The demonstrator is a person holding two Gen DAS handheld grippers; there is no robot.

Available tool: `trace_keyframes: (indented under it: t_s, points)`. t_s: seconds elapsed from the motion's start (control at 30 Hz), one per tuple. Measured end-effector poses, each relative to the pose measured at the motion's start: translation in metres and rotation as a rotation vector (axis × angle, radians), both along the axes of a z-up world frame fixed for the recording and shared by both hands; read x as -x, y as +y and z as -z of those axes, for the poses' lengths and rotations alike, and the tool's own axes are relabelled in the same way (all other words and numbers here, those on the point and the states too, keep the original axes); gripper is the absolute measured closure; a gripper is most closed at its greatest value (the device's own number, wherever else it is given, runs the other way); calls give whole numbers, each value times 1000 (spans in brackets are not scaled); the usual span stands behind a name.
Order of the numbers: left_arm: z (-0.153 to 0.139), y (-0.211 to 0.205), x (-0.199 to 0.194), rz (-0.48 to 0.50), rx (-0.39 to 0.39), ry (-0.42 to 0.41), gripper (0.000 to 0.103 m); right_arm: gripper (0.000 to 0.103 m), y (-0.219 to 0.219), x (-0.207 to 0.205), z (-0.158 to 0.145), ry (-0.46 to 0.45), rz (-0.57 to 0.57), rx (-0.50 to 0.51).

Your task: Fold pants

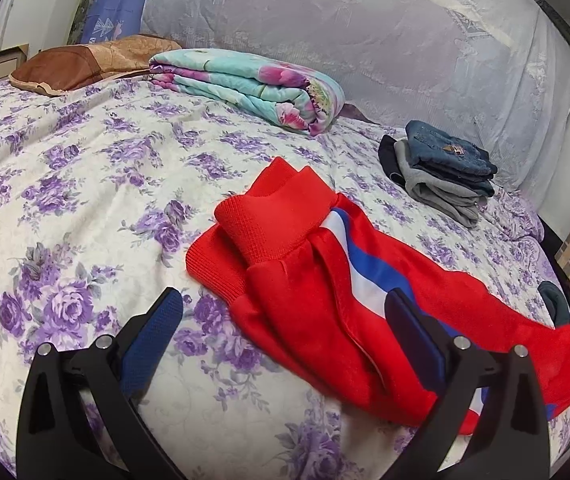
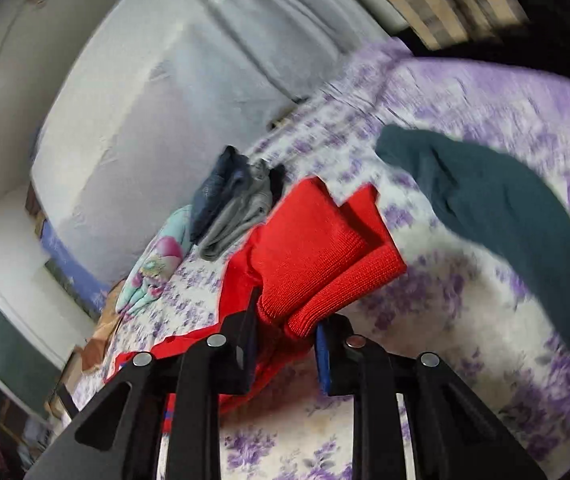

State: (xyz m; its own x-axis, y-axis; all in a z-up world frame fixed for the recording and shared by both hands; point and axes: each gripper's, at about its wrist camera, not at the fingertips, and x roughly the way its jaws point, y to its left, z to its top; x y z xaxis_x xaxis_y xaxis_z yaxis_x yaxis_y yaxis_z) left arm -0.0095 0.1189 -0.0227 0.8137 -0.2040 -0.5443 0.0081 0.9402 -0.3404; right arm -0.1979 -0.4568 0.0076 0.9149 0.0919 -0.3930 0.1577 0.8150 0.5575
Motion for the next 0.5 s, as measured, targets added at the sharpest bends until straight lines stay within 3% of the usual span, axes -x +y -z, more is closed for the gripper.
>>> trace_keyframes:
  t_s: [0.07, 0.1, 0.13, 0.2, 0.27, 0.37, 0.4, 0.47, 0.5]
  points:
    - [-6, -4, 4, 0, -26, -21, 4, 78, -7, -13, 23, 119, 14, 25]
    - [-15, -12, 7, 27, -57, -54, 4, 77, -14, -24, 45, 240, 8, 11]
    - [-20, -17, 10, 45, -80, -72, 4, 78, -22, -26, 59, 287, -3, -49]
    - [-35, -38, 15, 105, -166, -111, 4, 71, -33, -9, 49, 216, 34, -130]
    - [-40, -59, 16, 161, -246, -132, 4, 65, -33, 3, 27, 138, 63, -118]
    - [-24, -85, 0, 218, -330, -86, 4, 65, -10, 7, -14, 79, 119, 99]
    - [-11, -88, -11, 215, -342, -20, 4, 65, 0, 5, -27, 60, 136, 192]
    - [-2, -81, -21, 222, -300, 69, 4, 60, 2, 4, -46, 32, 184, 276]
    - [-4, -77, -18, 229, -269, 48, 4, 60, -7, 5, -58, -2, 226, 258]
